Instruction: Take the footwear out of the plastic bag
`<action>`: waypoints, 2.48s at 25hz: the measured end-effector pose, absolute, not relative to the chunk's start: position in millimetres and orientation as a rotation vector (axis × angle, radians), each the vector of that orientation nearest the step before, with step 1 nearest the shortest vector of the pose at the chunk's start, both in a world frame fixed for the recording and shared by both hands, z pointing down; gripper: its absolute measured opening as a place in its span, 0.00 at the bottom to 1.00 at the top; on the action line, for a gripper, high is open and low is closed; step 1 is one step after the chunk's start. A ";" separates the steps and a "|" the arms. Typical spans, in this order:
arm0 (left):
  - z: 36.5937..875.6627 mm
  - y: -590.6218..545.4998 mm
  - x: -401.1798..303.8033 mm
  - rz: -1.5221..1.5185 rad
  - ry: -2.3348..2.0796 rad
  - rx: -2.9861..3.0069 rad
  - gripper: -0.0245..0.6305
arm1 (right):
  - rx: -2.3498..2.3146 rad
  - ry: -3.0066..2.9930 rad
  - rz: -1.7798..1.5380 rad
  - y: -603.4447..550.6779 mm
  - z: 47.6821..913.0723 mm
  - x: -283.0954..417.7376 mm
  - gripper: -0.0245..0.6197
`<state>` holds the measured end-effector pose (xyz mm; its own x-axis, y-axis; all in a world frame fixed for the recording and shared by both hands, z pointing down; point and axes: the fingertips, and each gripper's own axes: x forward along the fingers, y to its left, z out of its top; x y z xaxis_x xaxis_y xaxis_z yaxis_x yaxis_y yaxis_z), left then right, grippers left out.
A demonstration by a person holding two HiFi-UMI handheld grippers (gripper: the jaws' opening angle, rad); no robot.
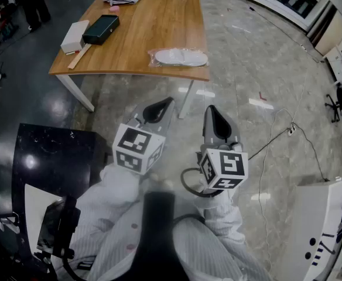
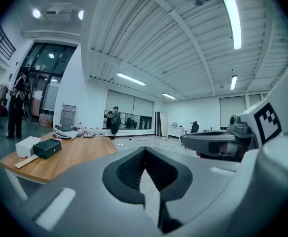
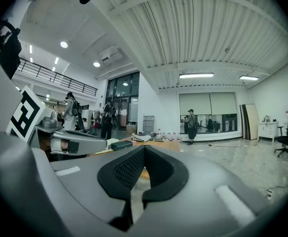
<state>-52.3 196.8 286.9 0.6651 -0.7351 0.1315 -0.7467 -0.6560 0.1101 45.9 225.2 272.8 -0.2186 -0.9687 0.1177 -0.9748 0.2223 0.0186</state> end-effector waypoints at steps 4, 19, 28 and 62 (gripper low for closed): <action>290.8 195.5 -47.3 0.125 -1.216 2.721 0.04 | 1.897 -2.369 0.090 223.9 273.2 50.7 0.06; 297.6 192.0 -16.2 0.166 -1.239 2.746 0.04 | 1.956 -2.386 0.161 229.0 280.5 88.9 0.06; 315.9 154.3 -15.2 0.174 -1.311 2.663 0.04 | 1.920 -2.444 0.236 190.6 296.5 98.7 0.06; 469.3 -208.0 -10.1 0.478 -1.158 2.180 0.05 | 1.391 -2.256 0.880 -206.7 478.0 180.2 0.10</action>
